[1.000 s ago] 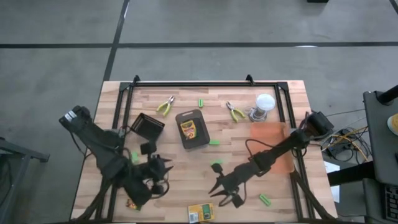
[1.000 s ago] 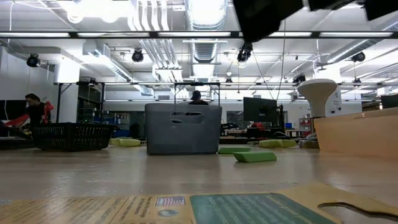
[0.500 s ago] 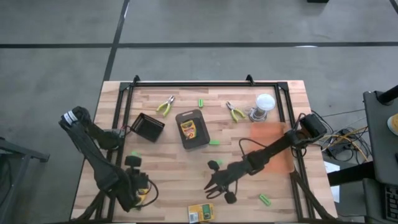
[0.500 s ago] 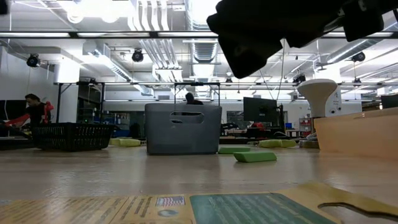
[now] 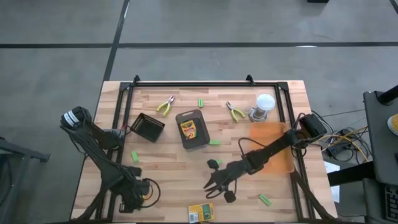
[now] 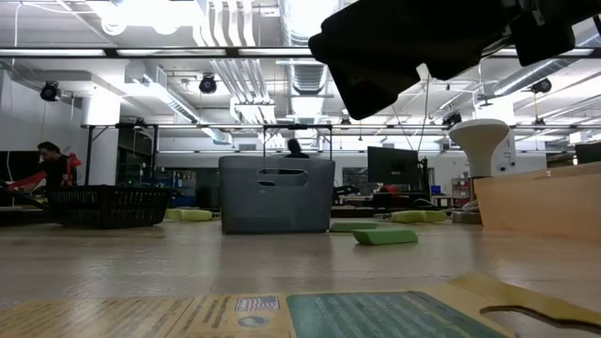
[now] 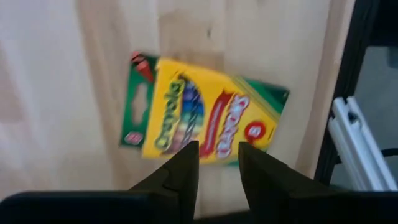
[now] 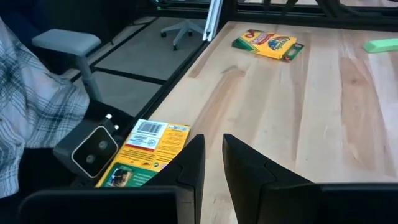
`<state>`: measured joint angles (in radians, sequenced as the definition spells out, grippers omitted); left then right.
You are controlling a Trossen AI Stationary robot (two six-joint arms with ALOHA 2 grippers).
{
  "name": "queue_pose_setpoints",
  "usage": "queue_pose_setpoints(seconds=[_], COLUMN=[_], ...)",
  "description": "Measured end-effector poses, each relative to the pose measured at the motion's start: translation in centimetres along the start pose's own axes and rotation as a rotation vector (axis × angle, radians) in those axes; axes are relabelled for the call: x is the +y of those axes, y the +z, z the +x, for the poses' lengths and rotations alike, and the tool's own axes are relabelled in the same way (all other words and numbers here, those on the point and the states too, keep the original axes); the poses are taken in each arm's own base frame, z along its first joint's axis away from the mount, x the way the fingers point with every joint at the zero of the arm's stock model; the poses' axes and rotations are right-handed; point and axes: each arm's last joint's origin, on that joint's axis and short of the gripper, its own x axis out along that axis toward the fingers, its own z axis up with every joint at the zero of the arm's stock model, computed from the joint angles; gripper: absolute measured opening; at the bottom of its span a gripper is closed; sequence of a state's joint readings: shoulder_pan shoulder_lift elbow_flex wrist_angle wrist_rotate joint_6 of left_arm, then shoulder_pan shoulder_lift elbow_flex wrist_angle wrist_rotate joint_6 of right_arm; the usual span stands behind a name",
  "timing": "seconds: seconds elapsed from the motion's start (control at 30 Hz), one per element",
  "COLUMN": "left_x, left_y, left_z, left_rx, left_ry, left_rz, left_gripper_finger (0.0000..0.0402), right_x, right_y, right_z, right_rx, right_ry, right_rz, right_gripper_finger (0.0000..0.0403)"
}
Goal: Pick & Place School Supplies
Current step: Put the left yellow crayon box into the black transparent bin
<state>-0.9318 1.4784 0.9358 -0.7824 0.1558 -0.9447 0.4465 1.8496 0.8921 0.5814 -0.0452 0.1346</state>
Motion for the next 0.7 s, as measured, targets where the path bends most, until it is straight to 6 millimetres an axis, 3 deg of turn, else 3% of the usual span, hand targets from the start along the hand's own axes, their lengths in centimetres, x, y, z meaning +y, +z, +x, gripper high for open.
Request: queue_pose_setpoints(seconds=[0.4, 0.7], left_x=[1.6, 1.6], left_y=[-0.6, 0.0], left_z=[2.9, 3.6], left_rx=[-0.030, -0.190], left_ry=[-0.029, -0.059], left_rz=[-0.021, 0.004], left_gripper_finger=[0.0116, 0.0116], right_x=[-0.6, -0.5], right_y=[0.1, 0.1], right_z=[0.0, 0.0], right_rx=[0.000, 0.000], right_ry=[-0.010, -0.006], right_rz=[-0.027, -0.024], right_gripper_finger=[0.0057, 0.0057])
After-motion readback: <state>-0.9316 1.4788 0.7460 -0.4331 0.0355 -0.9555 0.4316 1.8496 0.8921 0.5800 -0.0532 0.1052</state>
